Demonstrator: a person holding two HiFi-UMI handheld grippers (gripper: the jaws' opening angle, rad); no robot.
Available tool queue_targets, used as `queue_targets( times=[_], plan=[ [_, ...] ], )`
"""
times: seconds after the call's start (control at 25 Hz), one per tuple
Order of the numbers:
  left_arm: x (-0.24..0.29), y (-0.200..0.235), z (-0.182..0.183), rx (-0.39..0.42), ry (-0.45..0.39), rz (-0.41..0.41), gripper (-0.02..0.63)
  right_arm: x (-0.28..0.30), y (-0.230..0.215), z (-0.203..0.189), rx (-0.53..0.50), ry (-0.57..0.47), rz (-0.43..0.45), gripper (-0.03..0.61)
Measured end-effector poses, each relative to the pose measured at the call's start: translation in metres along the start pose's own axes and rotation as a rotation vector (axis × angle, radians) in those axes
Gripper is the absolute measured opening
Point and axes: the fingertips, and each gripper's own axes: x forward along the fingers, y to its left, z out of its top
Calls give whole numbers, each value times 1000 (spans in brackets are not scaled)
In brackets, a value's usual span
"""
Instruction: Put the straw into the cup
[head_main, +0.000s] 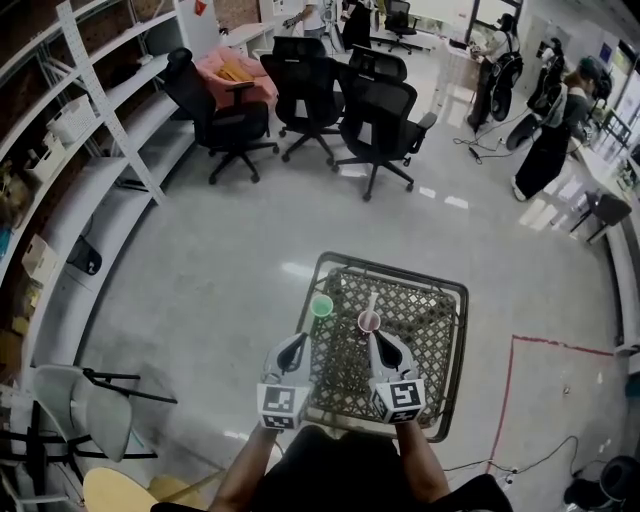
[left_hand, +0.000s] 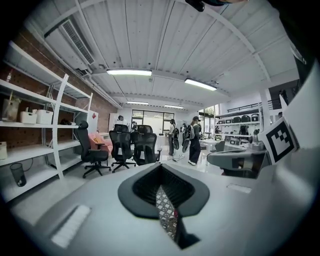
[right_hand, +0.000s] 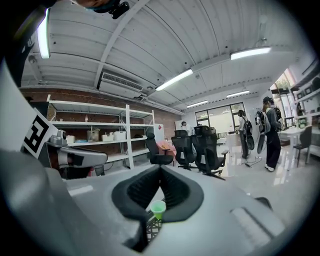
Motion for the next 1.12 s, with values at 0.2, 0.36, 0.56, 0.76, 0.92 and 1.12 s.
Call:
queue_targets(
  times=[0.2, 0.36, 0.56, 0.76, 0.92, 1.12],
  plan=[
    [-2, 1, -4, -5, 5, -8, 6, -1, 7, 0, -7, 1, 0, 3],
    [-2, -9, -2, 14, 6, -32, 6, -6, 6, -2, -9, 8, -10, 3],
    [-4, -7, -10, -5, 19, -25, 6, -5, 11, -5, -4, 17, 4, 3],
    [-8, -2, -25, -4, 50, -17, 6, 0, 19, -15, -1, 41, 24, 3],
    [-7, 7, -33, -18, 75, 7, 6, 11, 25, -25, 12, 73, 48, 3],
    [2, 25, -48, -20, 113, 32, 6, 32, 31, -44, 5, 141, 81, 3]
  ],
)
